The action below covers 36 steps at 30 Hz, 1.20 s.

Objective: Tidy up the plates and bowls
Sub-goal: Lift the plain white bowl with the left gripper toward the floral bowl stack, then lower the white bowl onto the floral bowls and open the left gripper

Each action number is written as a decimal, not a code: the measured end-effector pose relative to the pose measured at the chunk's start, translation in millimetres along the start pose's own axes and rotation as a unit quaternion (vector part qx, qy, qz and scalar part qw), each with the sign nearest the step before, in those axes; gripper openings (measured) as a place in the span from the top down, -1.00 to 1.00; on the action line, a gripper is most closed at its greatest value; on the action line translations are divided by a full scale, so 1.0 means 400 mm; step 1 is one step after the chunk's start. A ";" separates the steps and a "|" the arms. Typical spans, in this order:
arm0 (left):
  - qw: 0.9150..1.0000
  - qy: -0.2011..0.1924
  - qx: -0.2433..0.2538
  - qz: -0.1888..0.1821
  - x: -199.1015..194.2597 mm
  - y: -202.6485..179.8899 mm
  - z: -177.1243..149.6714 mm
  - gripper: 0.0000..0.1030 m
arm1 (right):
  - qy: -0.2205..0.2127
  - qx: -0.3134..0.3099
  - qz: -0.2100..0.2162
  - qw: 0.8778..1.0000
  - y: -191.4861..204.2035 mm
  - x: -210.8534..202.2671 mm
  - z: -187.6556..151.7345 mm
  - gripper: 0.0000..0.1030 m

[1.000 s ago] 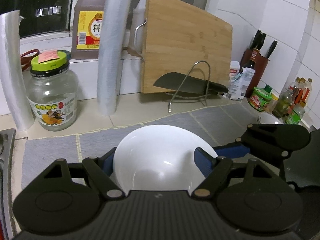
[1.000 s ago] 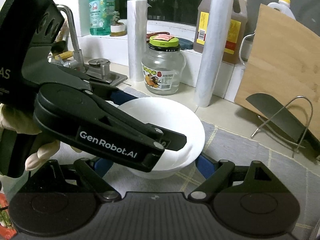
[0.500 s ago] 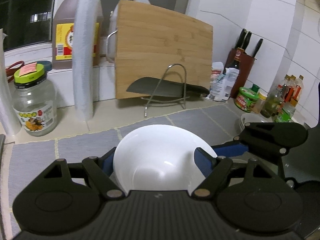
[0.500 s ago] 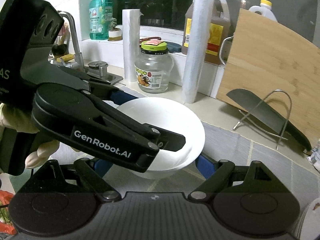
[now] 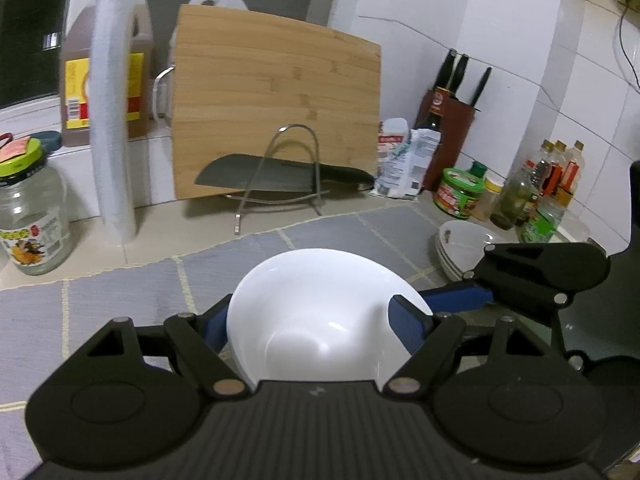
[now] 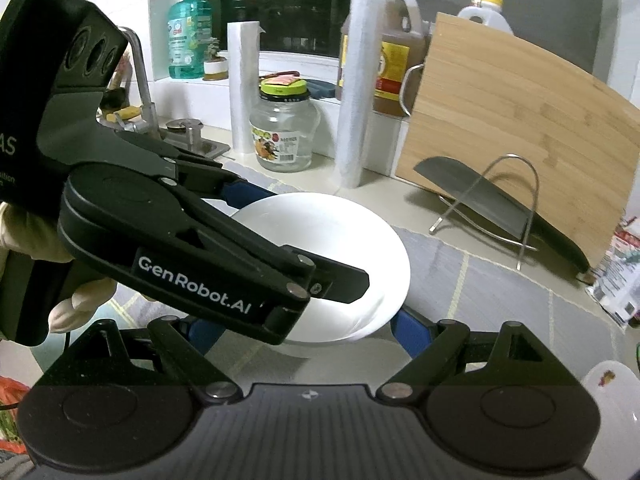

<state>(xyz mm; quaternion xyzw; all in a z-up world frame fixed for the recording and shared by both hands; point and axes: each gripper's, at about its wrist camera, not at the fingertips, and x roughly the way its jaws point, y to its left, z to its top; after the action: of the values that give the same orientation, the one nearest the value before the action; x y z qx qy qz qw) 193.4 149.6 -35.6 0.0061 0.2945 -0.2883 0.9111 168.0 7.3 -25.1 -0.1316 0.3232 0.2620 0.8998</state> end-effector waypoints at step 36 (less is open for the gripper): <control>0.998 0.033 -0.003 -0.057 0.097 -0.135 -0.044 -0.55 | 0.044 0.054 -0.016 0.997 -0.090 -0.065 -0.121 -0.77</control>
<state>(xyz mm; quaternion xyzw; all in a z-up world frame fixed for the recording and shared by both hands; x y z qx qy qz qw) 181.1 87.5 -62.7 -0.0035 0.3254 -0.3388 0.8828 146.2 -52.1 -42.6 -0.0991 0.3743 0.2237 0.8944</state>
